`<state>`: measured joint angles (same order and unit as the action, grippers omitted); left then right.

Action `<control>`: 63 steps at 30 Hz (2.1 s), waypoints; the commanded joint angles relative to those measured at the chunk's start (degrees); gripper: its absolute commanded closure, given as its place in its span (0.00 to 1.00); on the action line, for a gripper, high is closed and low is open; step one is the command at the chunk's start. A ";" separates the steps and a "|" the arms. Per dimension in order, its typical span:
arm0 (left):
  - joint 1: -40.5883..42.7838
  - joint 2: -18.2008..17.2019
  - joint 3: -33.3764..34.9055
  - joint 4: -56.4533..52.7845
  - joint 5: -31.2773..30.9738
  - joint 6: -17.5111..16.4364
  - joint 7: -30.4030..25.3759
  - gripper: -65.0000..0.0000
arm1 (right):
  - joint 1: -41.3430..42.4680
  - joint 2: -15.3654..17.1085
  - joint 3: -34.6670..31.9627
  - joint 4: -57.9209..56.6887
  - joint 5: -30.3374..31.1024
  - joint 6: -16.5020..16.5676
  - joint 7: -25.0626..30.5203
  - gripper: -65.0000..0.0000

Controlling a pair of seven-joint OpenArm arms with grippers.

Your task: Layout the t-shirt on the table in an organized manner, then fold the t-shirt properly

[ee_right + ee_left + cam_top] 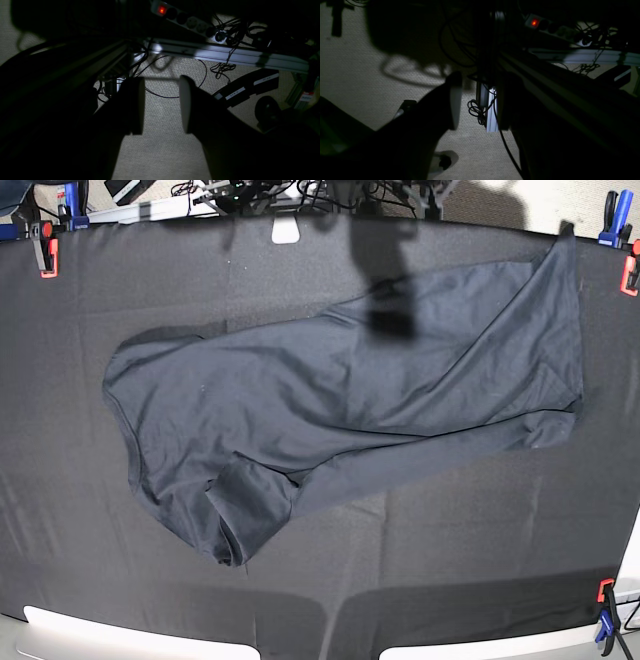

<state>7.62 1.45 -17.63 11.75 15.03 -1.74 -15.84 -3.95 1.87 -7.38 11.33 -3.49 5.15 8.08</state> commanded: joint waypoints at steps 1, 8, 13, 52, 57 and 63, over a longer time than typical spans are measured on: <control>0.17 0.28 0.11 0.31 -0.07 -0.48 -0.48 0.67 | 0.09 0.04 0.11 0.31 -1.46 0.42 0.85 0.65; 0.15 0.28 0.11 0.31 -0.07 -0.48 -0.50 0.67 | 0.09 0.04 0.11 0.31 -4.02 0.42 1.14 0.65; 0.17 0.26 0.11 0.31 -0.07 -0.59 -0.46 0.67 | 0.09 0.07 0.11 0.31 -4.02 0.44 1.57 0.65; 49.92 -10.34 0.09 76.81 -15.54 -5.77 12.26 0.67 | -55.36 32.59 1.36 82.55 17.62 16.15 -4.48 0.65; 50.27 -13.11 0.00 87.08 -15.54 -4.70 15.89 0.67 | -58.95 32.89 7.13 97.31 17.66 16.11 -9.51 0.65; 46.69 -13.11 -0.17 97.85 -15.52 -4.92 18.64 0.67 | -57.00 32.89 14.12 107.93 22.21 16.04 -13.49 0.65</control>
<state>53.54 -11.31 -17.56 108.79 -0.38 -7.14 4.23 -60.53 34.28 6.48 118.41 18.35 21.02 -6.90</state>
